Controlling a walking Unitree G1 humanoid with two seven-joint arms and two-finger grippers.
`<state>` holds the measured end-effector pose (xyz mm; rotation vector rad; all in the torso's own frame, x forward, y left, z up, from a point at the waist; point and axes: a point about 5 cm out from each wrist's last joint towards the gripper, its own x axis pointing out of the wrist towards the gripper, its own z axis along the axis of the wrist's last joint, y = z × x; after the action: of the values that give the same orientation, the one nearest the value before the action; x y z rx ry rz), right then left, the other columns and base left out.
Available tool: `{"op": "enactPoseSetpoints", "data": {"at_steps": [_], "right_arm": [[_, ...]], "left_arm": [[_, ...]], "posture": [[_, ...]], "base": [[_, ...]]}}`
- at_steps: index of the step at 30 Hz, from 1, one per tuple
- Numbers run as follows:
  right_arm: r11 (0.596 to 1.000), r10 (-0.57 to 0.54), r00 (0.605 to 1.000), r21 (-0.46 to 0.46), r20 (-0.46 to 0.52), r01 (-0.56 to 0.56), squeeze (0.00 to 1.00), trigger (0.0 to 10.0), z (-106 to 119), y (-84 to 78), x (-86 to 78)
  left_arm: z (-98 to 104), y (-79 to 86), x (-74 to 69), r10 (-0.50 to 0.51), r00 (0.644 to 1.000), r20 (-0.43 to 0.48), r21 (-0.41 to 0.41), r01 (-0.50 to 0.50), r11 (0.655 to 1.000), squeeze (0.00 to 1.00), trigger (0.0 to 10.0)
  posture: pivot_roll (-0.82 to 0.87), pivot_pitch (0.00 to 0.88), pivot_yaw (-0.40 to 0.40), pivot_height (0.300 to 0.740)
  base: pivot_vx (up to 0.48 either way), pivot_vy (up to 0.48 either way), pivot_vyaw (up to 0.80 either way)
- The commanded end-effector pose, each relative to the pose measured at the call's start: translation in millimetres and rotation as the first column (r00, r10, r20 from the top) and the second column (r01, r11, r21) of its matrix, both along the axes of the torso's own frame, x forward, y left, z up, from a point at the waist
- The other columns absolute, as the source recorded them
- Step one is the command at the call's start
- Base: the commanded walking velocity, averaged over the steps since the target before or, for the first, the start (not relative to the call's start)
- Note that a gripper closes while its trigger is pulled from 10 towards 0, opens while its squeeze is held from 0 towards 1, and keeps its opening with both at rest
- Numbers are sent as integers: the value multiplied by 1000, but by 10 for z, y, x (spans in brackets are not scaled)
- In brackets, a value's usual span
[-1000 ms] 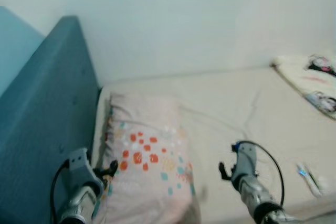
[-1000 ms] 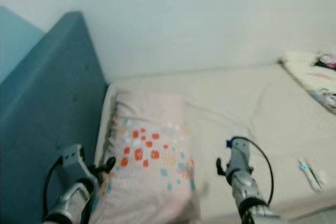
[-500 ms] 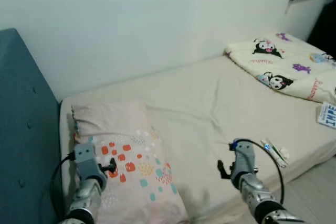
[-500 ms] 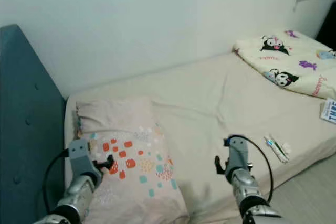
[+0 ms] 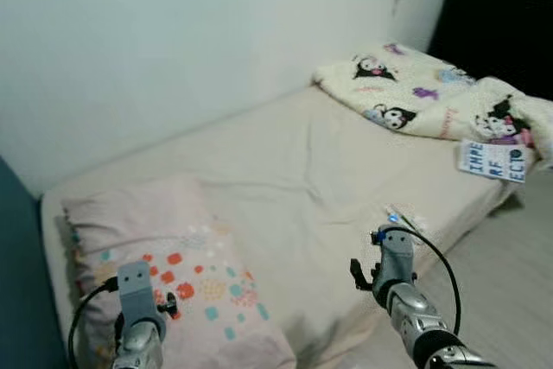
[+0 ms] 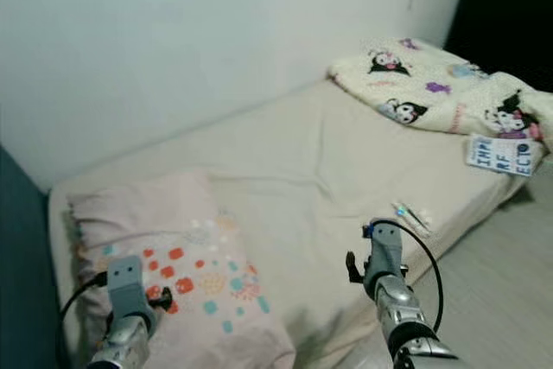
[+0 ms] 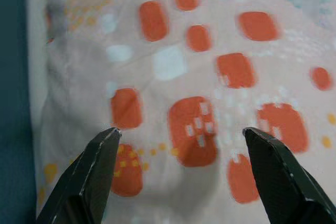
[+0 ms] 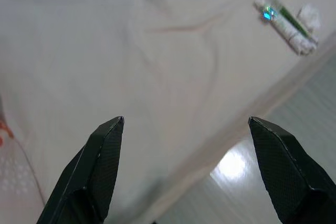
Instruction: Clean up the room
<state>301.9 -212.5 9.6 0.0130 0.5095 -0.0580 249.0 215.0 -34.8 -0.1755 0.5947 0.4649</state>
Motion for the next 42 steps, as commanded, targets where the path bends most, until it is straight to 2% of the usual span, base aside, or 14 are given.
{"op": "enactPoseSetpoints", "data": {"at_steps": [1,5,7,13,17,21,23,26,27,29,34,41,42], "right_arm": [[999,-1,999,48,35,-1,0,10000,15,35,6],[998,8,999,68,46,-12,0,10000,21,38,3],[996,-8,1000,86,25,6,0,10000,4,24,-8],[994,-22,1000,110,17,20,0,10000,18,-5,3],[993,-20,999,114,27,17,0,10000,71,-3,56],[992,-2,999,125,45,-4,0,10000,123,30,109],[992,2,999,127,48,-8,0,10000,131,39,117],[990,9,998,142,63,-18,0,10000,163,58,143],[990,9,998,142,63,-18,0,10000,163,58,143],[989,10,998,146,68,-20,0,10000,173,59,150],[987,5,997,157,79,-18,0,10000,188,53,156],[983,-8,988,180,153,-20,0,10000,274,29,194],[981,-21,986,195,167,-12,0,10000,299,12,207]], "left_arm": [[-54,155,-106,90,995,-47,-26,-92,995,0,10000],[-87,251,-189,157,985,-74,-27,-159,987,0,10000],[-119,358,-289,225,968,-109,0,-227,974,0,10000],[-154,452,-394,279,951,-135,6,-281,960,0,10000],[-172,441,-404,266,957,-120,-61,-274,960,0,10000],[-198,311,-362,193,978,-76,-200,-205,958,0,10000],[-204,294,-361,190,979,-70,-222,-201,954,0,10000],[-218,237,-354,212,977,-28,-349,-208,914,0,10000],[-218,237,-354,212,977,-28,-349,-208,914,0,10000],[-214,208,-336,227,974,2,-415,-205,886,0,10000],[-191,185,-299,220,974,47,-458,-175,872,0,10000],[-162,194,-263,229,971,71,-453,-174,874,0,10000],[-122,201,-211,234,968,95,-441,-170,881,0,10000]], "posture": [[-165,67,53,740],[-173,82,55,740],[-178,95,56,735],[-179,101,55,720],[-174,100,51,705],[-171,92,50,685],[-172,91,51,680],[-173,90,53,665],[-173,90,53,665],[-172,89,52,655],[-180,88,54,640],[-186,86,53,621],[-190,85,50,621]], "base": [[0,0,0],[0,0,0],[0,0,0],[0,0,0],[0,0,0],[0,0,0],[0,0,0],[0,0,0],[0,0,0],[0,0,0],[0,0,0],[0,0,0],[0,0,0]]}}
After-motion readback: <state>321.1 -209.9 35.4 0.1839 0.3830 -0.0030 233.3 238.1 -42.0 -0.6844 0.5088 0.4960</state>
